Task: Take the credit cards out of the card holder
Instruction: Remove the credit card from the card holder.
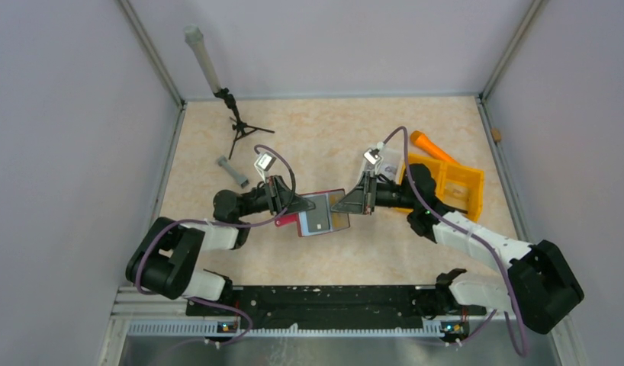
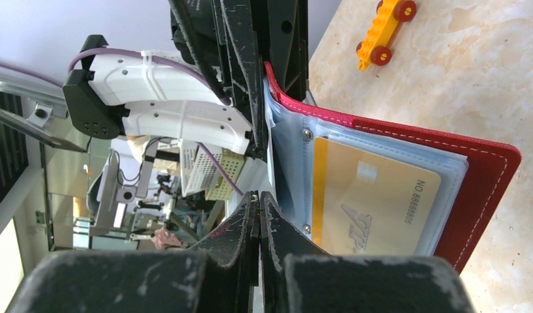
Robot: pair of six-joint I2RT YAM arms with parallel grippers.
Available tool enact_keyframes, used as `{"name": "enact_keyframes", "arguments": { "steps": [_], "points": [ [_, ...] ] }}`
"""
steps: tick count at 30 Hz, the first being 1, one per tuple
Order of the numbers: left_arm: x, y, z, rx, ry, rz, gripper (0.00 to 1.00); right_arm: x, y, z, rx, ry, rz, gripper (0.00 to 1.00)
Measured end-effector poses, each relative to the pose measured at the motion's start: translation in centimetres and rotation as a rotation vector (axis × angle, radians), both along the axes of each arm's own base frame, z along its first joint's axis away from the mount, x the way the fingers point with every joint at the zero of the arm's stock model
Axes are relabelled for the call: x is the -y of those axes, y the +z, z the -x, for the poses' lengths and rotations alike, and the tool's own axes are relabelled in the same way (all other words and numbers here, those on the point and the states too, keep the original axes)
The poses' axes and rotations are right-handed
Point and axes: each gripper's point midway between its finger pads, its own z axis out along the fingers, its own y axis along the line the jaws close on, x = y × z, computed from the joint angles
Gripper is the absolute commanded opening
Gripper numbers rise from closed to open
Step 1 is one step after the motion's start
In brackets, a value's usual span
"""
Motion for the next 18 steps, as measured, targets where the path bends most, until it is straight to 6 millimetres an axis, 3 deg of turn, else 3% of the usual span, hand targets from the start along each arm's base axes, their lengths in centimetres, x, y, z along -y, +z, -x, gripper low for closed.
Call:
{"name": "enact_keyframes", "arguments": {
  "steps": [3,6,18],
  "points": [
    [0.0,0.0,0.0,0.0,0.001,0.0,0.0,0.2,0.0,0.0,0.001,0.001,-0.002,0.24],
    [0.0,0.0,0.0,0.0,0.001,0.0,0.0,0.2,-0.1,0.1,0.003,0.006,0.0,0.36],
    [0.0,0.2,-0.3,-0.005,0.015,0.008,0.0,-0.6,-0.5,1.1,0.002,0.052,0.005,0.32]
  ]
}}
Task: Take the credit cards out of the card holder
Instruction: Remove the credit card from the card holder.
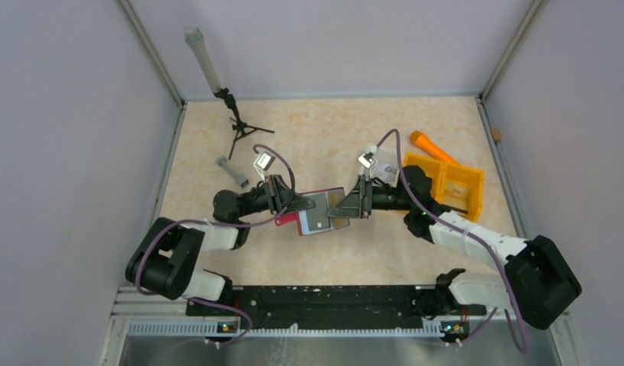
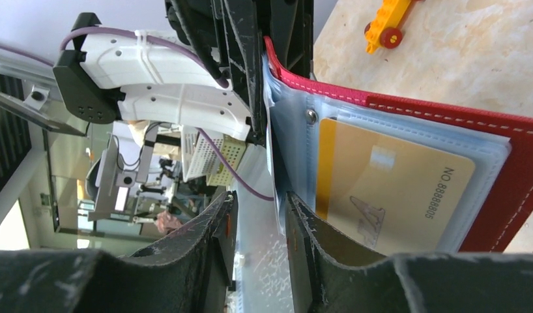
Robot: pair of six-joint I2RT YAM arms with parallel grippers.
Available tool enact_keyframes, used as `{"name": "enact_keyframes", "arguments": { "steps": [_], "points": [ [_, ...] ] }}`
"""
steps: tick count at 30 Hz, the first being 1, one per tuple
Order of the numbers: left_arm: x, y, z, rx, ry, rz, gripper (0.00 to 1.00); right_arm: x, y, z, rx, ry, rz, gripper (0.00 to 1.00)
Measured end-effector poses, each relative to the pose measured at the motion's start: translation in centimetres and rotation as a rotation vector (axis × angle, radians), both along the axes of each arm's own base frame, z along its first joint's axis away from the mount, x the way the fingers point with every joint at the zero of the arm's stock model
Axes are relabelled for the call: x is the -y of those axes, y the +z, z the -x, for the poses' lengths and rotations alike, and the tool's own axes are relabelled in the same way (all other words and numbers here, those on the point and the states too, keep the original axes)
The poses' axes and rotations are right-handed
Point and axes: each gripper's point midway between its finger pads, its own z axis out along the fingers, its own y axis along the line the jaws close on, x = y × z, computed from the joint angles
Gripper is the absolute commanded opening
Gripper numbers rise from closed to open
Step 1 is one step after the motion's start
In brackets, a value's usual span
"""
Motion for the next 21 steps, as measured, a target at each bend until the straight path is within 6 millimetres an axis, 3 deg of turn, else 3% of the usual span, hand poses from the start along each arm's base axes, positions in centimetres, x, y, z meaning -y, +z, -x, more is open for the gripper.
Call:
{"name": "enact_keyframes", "arguments": {
  "steps": [4,8,10,21],
  "points": [
    [0.0,0.02,-0.04,0.0,0.002,0.001,0.0,-0.36,-0.48,0.31,-0.013,0.015,0.009,0.23],
    [0.0,0.02,-0.05,0.0,0.003,0.001,0.0,-0.46,-0.54,0.41,-0.014,0.02,0.01,0.03],
    [0.0,0.05,-0.06,-0.002,0.003,0.002,0.0,-0.46,-0.52,0.4,-0.014,0.02,0.009,0.0],
    [0.02,0.11,-0.02,-0.011,0.001,0.005,0.0,-0.02,-0.58,0.2,-0.008,0.0,0.023,0.0]
  ]
}}
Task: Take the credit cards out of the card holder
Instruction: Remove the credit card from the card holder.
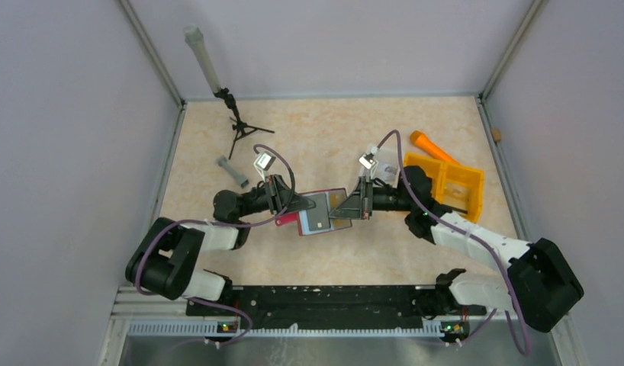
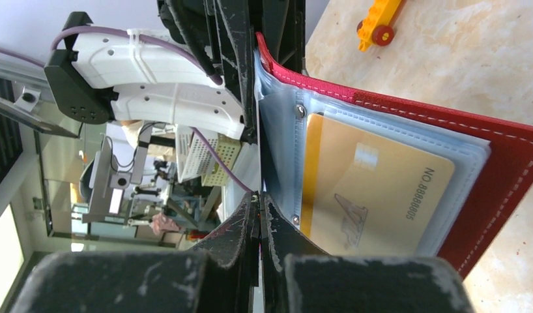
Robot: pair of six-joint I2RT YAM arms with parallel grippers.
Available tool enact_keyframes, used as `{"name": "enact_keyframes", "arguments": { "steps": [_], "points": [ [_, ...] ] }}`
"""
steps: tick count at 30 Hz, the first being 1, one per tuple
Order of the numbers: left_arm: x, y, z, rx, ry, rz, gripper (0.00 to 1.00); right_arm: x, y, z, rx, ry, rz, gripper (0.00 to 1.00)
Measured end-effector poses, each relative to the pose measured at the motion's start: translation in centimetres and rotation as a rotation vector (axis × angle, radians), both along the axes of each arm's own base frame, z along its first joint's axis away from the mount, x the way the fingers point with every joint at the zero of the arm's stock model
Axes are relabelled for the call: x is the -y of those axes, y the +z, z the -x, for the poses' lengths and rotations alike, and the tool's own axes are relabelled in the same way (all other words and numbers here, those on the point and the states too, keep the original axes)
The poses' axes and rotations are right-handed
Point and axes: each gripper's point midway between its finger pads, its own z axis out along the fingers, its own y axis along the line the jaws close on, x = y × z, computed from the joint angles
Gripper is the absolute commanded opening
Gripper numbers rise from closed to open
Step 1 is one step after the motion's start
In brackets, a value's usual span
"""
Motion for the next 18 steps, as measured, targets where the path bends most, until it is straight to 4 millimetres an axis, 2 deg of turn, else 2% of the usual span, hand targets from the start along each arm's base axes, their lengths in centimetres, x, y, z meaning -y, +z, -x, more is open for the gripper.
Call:
{"name": "enact_keyframes", "arguments": {
  "steps": [4,7,8,10,12,15,18],
  "points": [
    [-0.01,0.0,-0.01,-0.006,-0.001,0.0,0.04,0.67,0.62,-0.5,0.022,-0.025,-0.008,0.0],
    [-0.02,0.02,0.01,-0.006,-0.001,0.001,0.0,0.79,0.79,-0.58,0.028,-0.03,-0.012,0.0],
    [-0.02,0.04,0.02,-0.006,-0.001,0.001,0.0,0.79,0.79,-0.58,0.027,-0.03,-0.012,0.02],
    [-0.04,0.15,0.07,-0.003,-0.001,0.002,0.0,0.78,0.83,-0.58,0.029,-0.03,-0.013,0.21],
    [-0.06,0.26,0.12,-0.001,-0.001,0.004,0.0,0.78,0.84,-0.57,0.025,-0.029,-0.014,0.3],
    [-0.07,0.32,0.13,0.001,-0.001,0.005,0.0,0.66,0.96,-0.68,0.031,-0.026,-0.024,0.36],
    [-0.07,0.33,0.1,0.0,0.001,0.006,0.0,0.43,1.04,-0.84,0.031,-0.024,-0.035,0.36]
  ]
}}
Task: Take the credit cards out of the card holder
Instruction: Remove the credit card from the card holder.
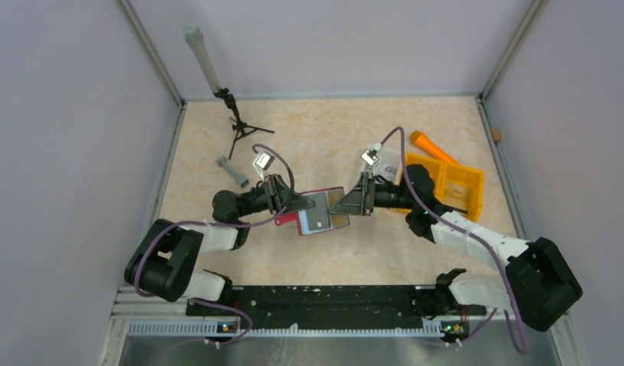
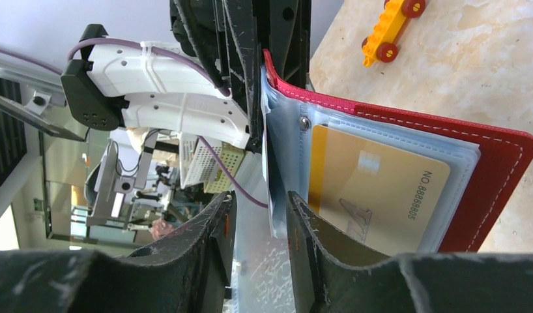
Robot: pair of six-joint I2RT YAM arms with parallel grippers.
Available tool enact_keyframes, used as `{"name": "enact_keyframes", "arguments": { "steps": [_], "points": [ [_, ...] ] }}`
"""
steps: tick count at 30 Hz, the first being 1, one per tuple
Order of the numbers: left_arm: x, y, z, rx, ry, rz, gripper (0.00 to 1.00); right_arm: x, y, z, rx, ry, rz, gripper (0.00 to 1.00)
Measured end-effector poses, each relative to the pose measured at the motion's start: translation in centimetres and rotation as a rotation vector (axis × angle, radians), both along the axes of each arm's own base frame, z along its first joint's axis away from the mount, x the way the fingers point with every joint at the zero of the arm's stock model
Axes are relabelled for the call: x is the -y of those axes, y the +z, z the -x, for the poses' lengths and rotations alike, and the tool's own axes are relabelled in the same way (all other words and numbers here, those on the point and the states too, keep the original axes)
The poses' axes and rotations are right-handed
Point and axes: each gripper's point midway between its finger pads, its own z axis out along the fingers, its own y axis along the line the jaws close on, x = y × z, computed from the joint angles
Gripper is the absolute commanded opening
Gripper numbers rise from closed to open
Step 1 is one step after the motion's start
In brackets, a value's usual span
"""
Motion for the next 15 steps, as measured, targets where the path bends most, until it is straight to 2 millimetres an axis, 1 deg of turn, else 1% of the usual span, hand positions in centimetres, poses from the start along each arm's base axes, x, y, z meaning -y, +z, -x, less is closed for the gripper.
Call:
{"name": "enact_keyframes", "arguments": {
  "steps": [3,6,8,10,12,15],
  "points": [
    [0.0,0.0,-0.1,-0.001,0.006,0.003,0.0,-0.3,0.0,0.2,-0.002,0.01,-0.004,0.34],
    [0.0,0.1,-0.3,-0.004,0.014,0.007,0.0,-0.8,-0.4,0.4,-0.007,0.026,-0.003,0.3],
    [0.0,0.1,-0.3,-0.007,0.017,0.008,0.0,-1.0,-0.7,0.4,-0.016,0.03,0.0,0.22],
    [0.1,0.1,-0.3,-0.01,0.015,0.008,0.01,-1.2,-0.9,0.3,-0.024,0.033,0.0,0.17],
    [0.1,-0.1,-0.4,-0.017,0.015,0.006,0.05,-1.4,-1.2,0.1,-0.035,0.034,-0.001,0.09],
    [0.3,-0.7,-0.7,-0.039,0.018,-0.001,0.15,-1.6,-1.4,0.0,-0.045,0.035,-0.002,0.06]
  ]
}}
